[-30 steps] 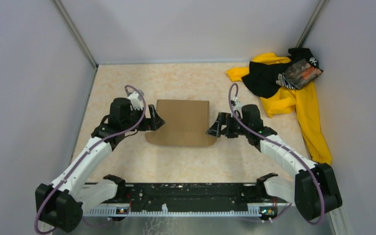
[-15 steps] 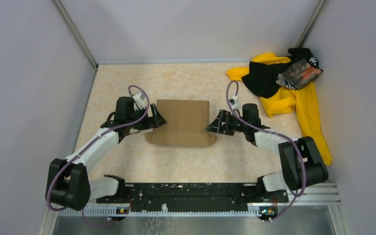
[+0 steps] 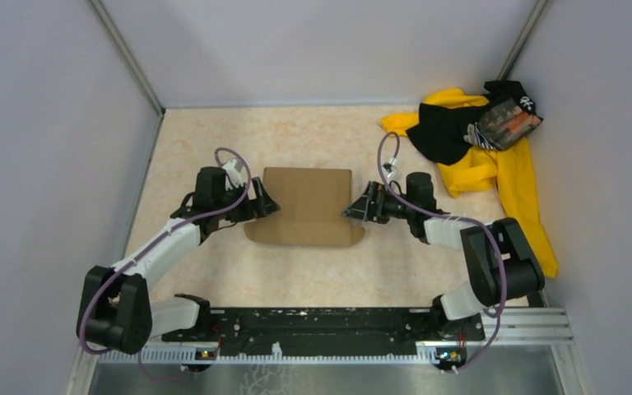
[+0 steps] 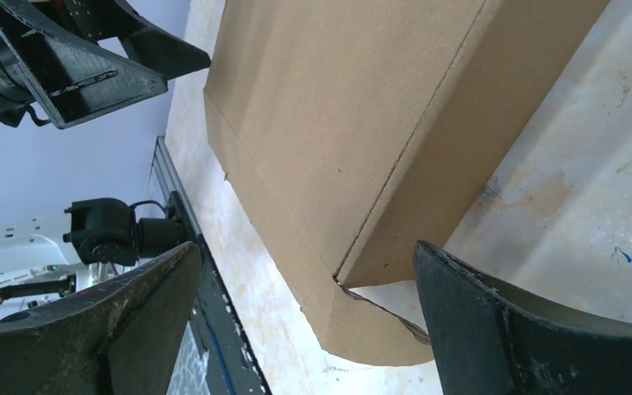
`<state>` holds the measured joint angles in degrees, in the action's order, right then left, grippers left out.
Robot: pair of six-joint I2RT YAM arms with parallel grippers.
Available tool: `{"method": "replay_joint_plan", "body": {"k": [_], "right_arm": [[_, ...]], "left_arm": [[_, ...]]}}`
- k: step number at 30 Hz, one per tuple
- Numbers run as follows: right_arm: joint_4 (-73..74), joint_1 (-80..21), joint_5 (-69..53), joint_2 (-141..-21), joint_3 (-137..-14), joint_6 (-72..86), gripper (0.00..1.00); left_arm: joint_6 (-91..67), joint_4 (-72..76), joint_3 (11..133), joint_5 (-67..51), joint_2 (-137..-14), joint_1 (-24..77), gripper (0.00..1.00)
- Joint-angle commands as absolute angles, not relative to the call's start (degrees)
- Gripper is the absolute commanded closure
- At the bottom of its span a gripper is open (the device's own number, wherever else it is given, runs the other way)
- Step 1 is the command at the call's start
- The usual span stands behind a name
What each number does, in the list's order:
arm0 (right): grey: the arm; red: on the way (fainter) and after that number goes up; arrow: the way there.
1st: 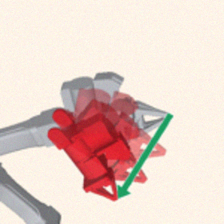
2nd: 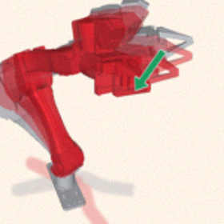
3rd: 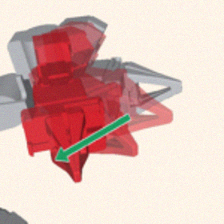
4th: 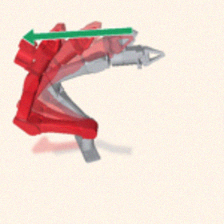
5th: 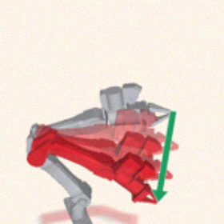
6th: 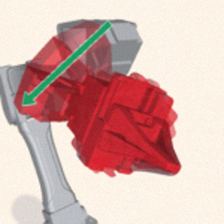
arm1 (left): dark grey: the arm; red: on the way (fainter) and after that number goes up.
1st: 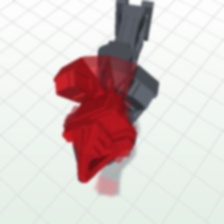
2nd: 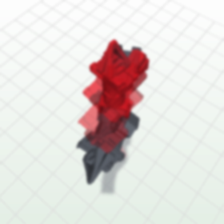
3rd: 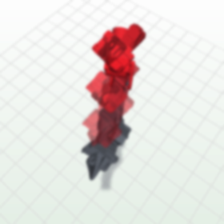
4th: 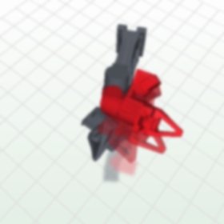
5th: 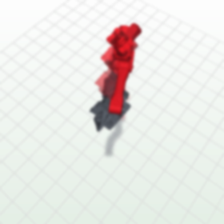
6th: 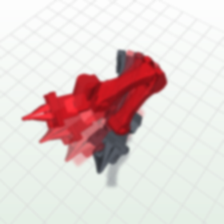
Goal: Fold the paper box
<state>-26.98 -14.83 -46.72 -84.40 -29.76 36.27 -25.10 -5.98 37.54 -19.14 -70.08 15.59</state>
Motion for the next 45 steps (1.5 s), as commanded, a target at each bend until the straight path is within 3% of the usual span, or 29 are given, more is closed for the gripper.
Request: {"method": "replay_joint_plan", "body": {"k": [1,34,45], "right_arm": [[-30.32,-14.57,-48.25,-85.58,-31.67,35.57,0.01],[-33.59,-15.50,-49.92,-93.99,-36.15,35.14,0.01],[-35.95,-17.74,-51.45,-94.47,-36.36,37.01,0.01]], "left_arm": [[-25.69,-7.31,37.51,-15.54,-68.23,15.23,0.01],[-28.12,1.26,32.35,-18.52,-73.20,15.45,0.01],[-29.24,0.27,33.52,-21.14,-69.16,15.86,0.01]]}}
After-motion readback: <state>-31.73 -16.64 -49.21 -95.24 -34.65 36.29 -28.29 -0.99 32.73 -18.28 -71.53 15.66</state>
